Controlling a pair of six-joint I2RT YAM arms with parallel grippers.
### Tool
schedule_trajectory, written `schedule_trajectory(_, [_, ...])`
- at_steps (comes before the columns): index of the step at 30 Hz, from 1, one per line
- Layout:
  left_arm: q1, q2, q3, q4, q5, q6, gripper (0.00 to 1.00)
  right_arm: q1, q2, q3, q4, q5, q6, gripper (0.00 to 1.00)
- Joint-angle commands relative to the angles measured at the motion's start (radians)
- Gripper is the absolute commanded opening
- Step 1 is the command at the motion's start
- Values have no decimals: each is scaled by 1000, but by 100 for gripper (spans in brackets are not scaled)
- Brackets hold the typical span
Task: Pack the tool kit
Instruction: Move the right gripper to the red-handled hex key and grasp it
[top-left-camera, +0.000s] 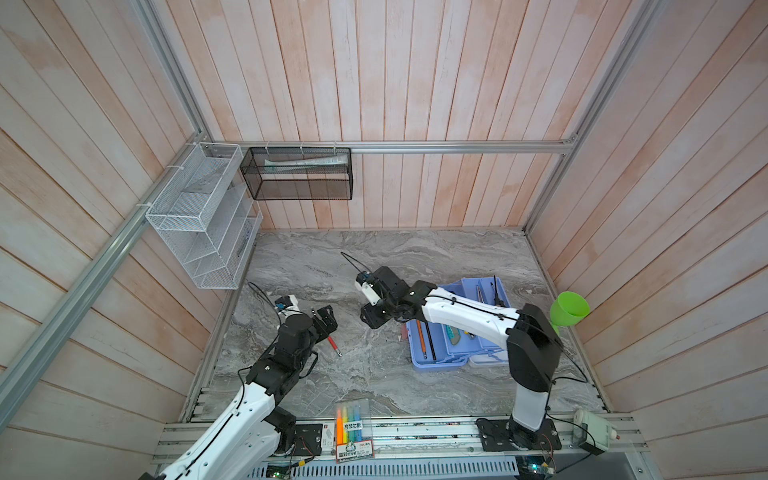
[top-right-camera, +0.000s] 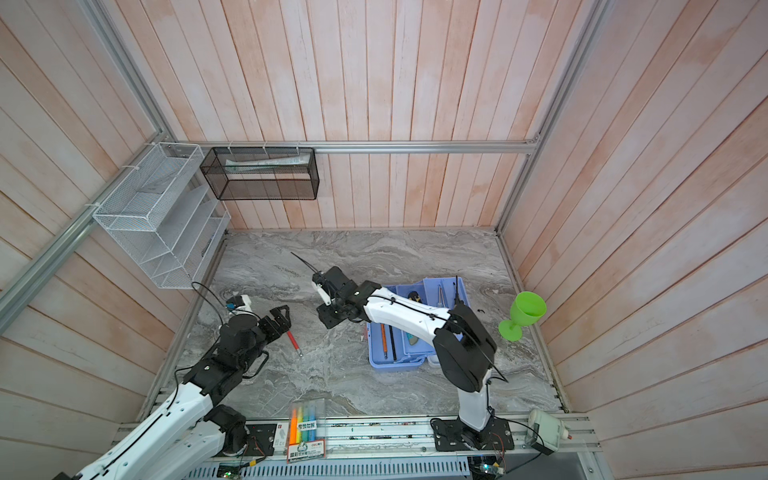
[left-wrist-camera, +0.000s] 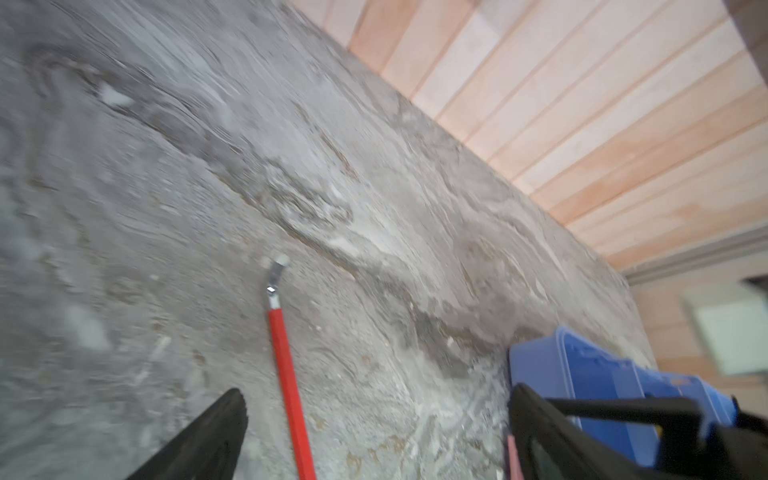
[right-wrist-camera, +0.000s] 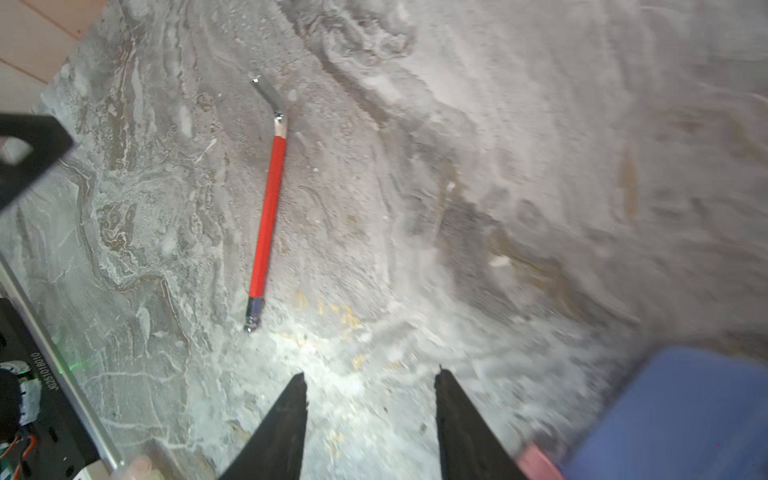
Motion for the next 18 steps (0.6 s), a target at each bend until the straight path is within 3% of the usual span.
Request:
schedule_trajectory(1, [70,-82,22,-216,-85,34,100,71,112,99,15,-16,51,48])
schedule_trajectory(9, [297,-135,15,-277,-40,72,100,158,393,400,-101,59,128,49])
schedule_trajectory(18, [363,-131,-11,-235,2,100,100,163,523,536,-192,118,141,45])
